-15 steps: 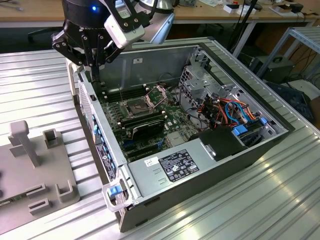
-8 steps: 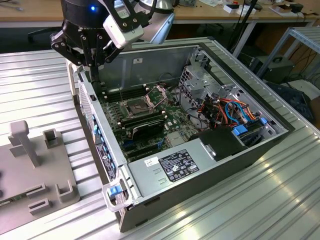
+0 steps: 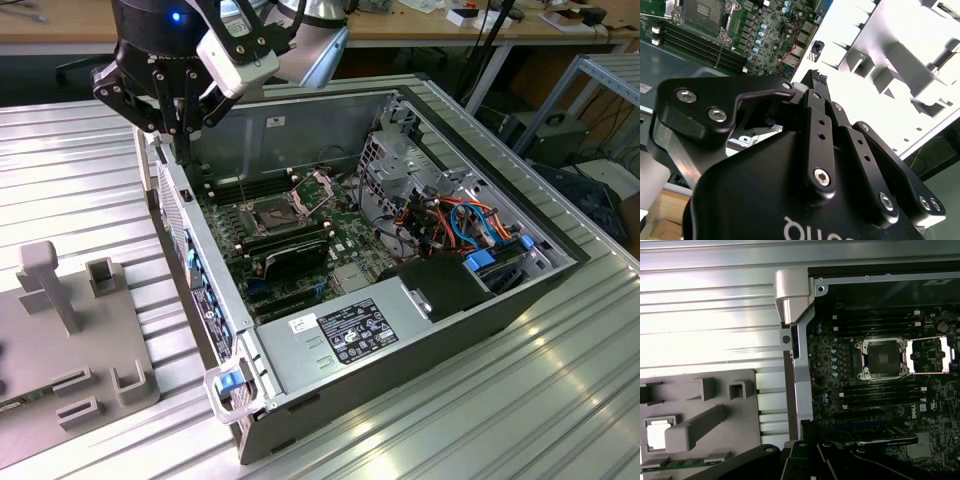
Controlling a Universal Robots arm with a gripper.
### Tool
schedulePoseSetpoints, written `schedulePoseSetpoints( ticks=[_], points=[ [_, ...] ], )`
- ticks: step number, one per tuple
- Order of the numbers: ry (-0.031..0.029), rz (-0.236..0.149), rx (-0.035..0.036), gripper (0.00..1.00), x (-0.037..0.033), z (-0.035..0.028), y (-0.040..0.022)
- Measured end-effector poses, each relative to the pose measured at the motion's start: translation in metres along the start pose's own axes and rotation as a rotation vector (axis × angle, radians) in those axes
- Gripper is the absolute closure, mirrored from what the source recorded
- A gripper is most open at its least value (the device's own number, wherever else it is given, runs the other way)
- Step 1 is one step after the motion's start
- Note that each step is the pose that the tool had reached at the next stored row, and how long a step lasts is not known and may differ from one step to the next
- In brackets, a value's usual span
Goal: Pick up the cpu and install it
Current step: 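Reach for the cpu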
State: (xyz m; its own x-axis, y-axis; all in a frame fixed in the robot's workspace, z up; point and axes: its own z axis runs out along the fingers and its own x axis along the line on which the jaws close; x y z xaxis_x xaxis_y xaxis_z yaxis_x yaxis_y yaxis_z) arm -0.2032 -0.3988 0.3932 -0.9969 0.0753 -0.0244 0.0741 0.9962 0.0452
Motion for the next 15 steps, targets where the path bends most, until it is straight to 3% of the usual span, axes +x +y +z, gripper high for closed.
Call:
schedulePoseSetpoints(
  ticks=[11, 15],
  points=[
    [0.0, 0.0, 0.0, 0.89, 0.0195, -0.0005, -0.0009],
    [0.0, 0.0, -0.0001, 0.89, 0.0332, -0.0008, -0.0006]
  ],
)
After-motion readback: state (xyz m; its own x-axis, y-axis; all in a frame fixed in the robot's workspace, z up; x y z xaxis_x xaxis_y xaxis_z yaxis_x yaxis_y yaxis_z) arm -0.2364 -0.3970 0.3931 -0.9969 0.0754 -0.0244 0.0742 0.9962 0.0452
